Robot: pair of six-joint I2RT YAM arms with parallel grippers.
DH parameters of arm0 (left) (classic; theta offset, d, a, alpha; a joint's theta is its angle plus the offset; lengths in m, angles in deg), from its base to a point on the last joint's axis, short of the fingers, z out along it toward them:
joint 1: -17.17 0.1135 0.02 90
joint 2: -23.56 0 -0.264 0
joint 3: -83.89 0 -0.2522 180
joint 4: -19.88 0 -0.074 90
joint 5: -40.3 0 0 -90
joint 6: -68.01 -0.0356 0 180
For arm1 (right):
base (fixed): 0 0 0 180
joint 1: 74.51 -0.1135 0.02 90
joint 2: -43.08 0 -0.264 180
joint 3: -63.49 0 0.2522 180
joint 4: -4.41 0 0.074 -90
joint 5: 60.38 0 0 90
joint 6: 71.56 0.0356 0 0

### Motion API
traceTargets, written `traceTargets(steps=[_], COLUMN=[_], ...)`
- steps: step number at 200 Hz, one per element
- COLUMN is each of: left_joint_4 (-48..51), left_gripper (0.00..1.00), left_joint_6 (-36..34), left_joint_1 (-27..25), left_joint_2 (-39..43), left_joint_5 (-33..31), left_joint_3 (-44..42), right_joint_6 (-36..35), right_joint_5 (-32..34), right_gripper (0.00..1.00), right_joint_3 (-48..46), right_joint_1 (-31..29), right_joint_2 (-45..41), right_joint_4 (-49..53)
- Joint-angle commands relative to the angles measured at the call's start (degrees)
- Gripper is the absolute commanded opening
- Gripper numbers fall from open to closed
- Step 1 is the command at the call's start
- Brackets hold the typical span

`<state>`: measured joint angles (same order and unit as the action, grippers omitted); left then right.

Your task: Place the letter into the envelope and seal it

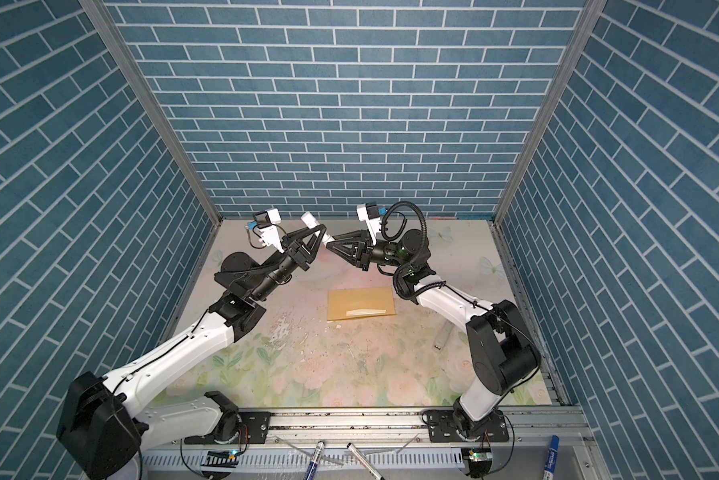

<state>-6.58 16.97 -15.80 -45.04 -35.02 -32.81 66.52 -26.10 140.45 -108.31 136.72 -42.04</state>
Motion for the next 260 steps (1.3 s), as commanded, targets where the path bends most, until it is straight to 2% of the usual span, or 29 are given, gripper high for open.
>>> traceTargets(steps=[1,21,37,50,67,106,163,225,260], left_joint_4=[5.47,5.14,4.07,3.40,3.16,2.35,2.25,2.35,2.40], left_gripper=[0.00,0.00,0.00,0.00,0.00,0.00,0.00,0.00,0.00], left_joint_6=[2.17,7.02,10.37,12.16,13.40,15.22,15.61,15.61,15.70], left_joint_1=[-0.57,-0.52,-0.54,-0.43,-0.47,-0.47,-0.43,-0.43,-0.50], left_joint_2=[-0.75,-0.95,-0.77,-0.63,-0.52,-0.54,-1.00,-1.10,-1.20], left_joint_5=[-0.88,-3.89,-5.37,-6.00,-6.39,-6.45,-6.24,-5.71,-5.47], left_joint_3=[-0.42,-0.45,-0.58,-0.52,-0.33,-0.41,-0.15,0.21,0.45], right_joint_6=[-3.33,-19.66,-35.80,-47.02,-55.83,-69.29,-77.58,-78.86,-78.51], right_joint_5=[4.89,10.93,20.30,27.21,33.35,42.13,49.48,54.39,54.23], right_gripper=[0.25,0.43,0.61,0.75,0.77,0.69,0.56,0.46,0.37], right_joint_3=[2.10,-1.25,-4.18,-6.93,-9.87,-12.13,-12.23,-9.85,-9.30], right_joint_1=[-0.01,-1.57,-4.25,-6.76,-9.15,-13.72,-16.89,-17.64,-17.81], right_joint_2=[-4.16,-9.32,-13.82,-16.34,-17.70,-17.14,-14.31,-12.00,-11.78], right_joint_4=[-1.65,8.03,16.56,18.38,16.07,13.20,10.07,10.35,10.16])
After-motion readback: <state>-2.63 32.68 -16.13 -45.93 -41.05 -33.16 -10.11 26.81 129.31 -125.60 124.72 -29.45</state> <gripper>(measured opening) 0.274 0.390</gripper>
